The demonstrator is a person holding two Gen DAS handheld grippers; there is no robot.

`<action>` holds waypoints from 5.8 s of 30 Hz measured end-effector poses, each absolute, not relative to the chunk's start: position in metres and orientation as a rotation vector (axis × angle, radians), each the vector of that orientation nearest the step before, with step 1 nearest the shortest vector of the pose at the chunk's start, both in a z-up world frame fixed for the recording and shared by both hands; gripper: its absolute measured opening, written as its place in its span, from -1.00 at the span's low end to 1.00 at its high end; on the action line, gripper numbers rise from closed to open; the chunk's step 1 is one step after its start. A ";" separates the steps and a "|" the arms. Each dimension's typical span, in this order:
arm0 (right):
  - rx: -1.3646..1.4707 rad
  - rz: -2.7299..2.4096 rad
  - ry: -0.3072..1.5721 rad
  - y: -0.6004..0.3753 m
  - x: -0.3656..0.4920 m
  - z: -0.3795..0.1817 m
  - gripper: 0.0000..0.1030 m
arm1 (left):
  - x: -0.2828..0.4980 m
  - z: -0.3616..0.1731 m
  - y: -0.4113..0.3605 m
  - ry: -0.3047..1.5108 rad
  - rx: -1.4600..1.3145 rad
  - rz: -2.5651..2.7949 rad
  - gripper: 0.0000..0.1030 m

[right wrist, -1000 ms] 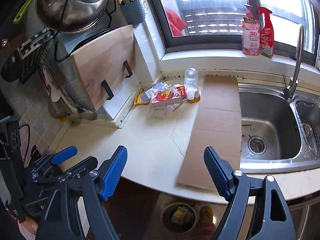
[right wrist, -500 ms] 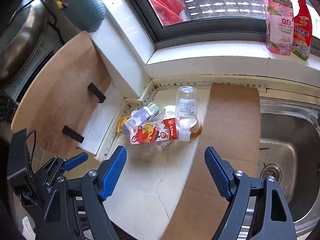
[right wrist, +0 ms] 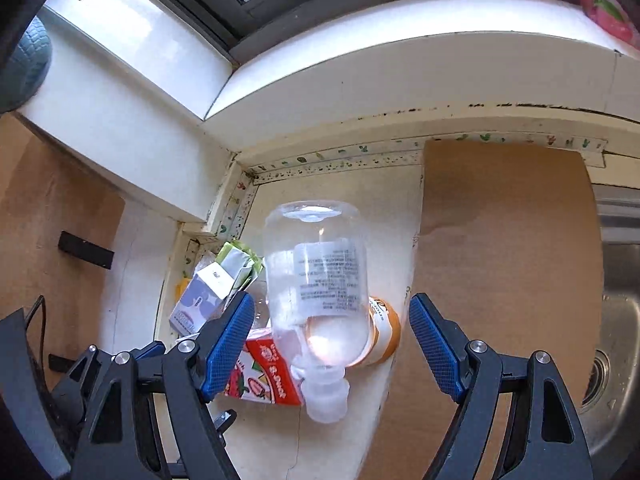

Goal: Collect trash
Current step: 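Grasp the clear plastic cup with the right tool while the left tool grasps the B.Duck carton, then carry the carton and cup over the trash bin and open both tools, then raise both open tools back toward the counter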

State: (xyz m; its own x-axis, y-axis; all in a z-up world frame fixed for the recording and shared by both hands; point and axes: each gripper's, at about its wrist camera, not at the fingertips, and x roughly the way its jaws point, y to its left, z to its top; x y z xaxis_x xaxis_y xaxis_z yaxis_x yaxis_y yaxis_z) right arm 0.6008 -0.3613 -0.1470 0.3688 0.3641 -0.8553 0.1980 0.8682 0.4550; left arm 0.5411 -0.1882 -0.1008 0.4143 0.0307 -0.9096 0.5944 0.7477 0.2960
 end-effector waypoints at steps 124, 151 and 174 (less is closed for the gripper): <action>0.433 0.097 1.548 -0.147 -0.012 -0.551 0.37 | 0.083 -0.595 0.056 1.494 -0.293 -0.115 0.60; 0.398 0.039 1.453 -0.160 -0.023 -0.379 0.37 | 0.056 -0.345 0.051 1.344 -0.194 -0.183 0.60; 0.376 0.020 1.023 -0.155 -0.024 -0.020 0.38 | 0.049 0.005 0.039 0.869 0.075 -0.364 0.60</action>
